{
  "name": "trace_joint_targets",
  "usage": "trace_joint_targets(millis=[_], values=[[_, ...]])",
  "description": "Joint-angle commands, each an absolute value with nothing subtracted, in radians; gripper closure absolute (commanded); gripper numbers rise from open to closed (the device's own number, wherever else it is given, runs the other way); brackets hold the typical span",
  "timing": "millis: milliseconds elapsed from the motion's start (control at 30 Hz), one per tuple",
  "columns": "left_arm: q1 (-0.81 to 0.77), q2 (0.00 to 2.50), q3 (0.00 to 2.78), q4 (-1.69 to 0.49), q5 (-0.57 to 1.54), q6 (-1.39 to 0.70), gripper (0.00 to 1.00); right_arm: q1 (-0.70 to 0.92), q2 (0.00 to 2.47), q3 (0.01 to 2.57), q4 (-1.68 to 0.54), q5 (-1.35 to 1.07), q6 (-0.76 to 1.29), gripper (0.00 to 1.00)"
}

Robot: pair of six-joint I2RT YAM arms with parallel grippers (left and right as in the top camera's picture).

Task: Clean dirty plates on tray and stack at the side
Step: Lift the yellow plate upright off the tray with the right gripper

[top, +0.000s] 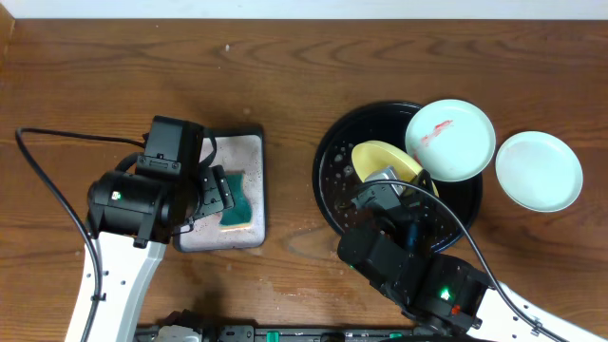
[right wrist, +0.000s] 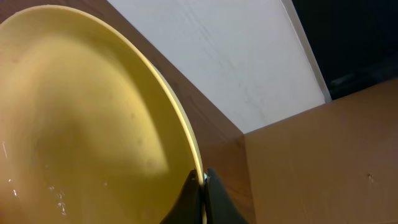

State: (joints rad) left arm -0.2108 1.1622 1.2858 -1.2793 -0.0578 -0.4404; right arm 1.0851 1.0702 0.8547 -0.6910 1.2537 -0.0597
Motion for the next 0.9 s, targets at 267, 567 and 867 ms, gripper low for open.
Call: trace_joint_targets(millis=[267,567,867], values=[[-0.206,1.163,1.294,-1.283,-0.063,-0.434,0.17,1.096,1.060,0.857,-0.688,1.293,-0.061,0.99],[-0.206,1.163,1.294,-1.283,-0.063,-0.434,0.17,1.096,1.060,0.857,-0.688,1.293,-0.061,0.99],[-0.206,1.163,1.294,-1.283,-0.063,-0.434,0.17,1.095,1.060,0.856,-0.688,1.288,-0.028,0.99]])
